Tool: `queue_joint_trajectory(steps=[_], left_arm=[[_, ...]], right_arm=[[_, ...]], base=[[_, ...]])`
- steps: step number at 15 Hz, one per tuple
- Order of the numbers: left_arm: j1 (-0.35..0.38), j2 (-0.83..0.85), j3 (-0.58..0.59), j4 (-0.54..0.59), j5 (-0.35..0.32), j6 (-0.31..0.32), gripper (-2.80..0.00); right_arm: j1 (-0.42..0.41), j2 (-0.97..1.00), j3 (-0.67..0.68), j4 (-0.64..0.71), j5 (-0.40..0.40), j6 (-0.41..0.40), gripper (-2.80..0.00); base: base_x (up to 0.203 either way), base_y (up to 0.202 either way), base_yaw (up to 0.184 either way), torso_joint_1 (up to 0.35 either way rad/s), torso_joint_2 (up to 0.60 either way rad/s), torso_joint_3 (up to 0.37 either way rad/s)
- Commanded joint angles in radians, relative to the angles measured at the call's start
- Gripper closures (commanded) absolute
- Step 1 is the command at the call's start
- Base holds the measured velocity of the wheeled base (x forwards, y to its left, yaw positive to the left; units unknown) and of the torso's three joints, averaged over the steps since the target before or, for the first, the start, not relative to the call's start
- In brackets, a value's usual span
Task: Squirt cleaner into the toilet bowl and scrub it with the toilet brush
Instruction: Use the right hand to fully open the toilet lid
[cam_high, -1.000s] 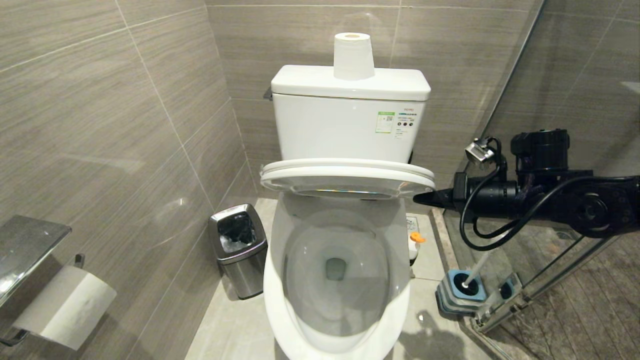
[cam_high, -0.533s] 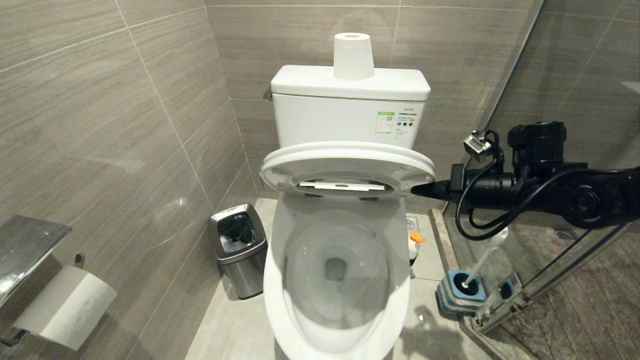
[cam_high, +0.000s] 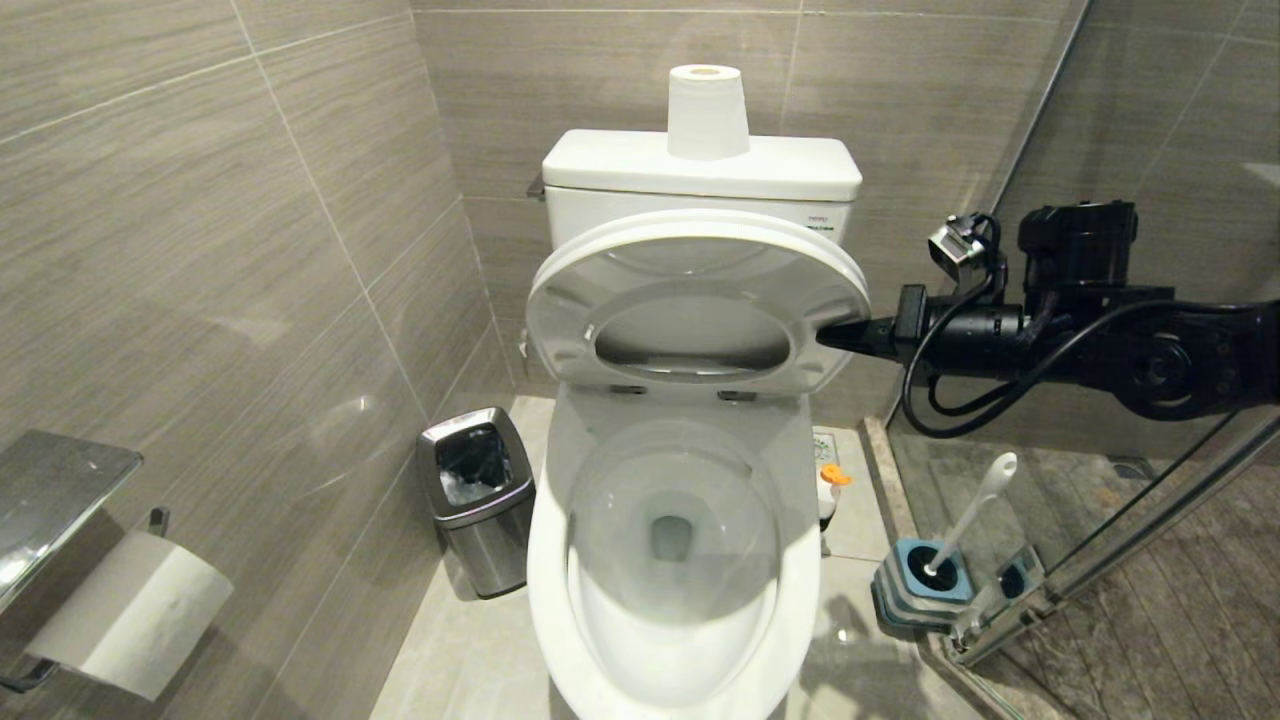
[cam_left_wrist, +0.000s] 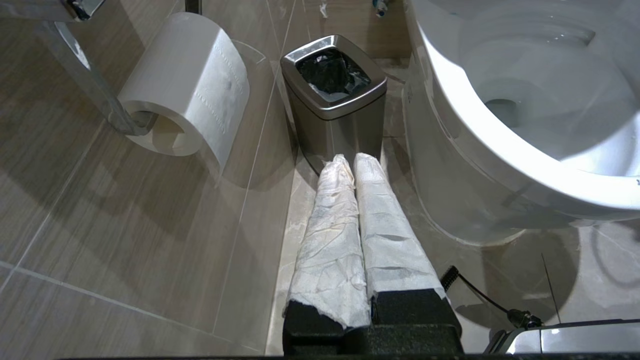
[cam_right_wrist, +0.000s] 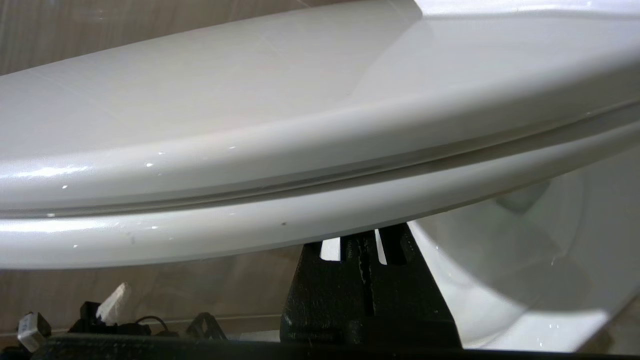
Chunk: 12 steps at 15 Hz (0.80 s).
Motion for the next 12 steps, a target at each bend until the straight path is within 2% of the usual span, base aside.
queue_joint_trajectory(steps=[1,7,12], left_arm=[[0.0,0.002,0.0,0.002,0.0,0.0,0.0],[0.0,0.002,0.001,0.002,-0.01,0.006,0.0],[0.0,0.002,0.001,0.0,-0.018,0.031,0.0]], right_arm=[[0.0,0.005,-0.04,-0.001,0.002,0.013,0.0],[-0.016,0.081,-0.197,0.004,-0.005,0.013,0.0],[-0.047,0.208,-0.453,0.066,-0.007,0.013,0.0]], base=[[0.0,0.0,0.0,0.0,0.0,0.0],[0.0,0.0,0.0,0.0,0.0,0.0],[0.0,0.0,0.0,0.0,0.0,0.0]])
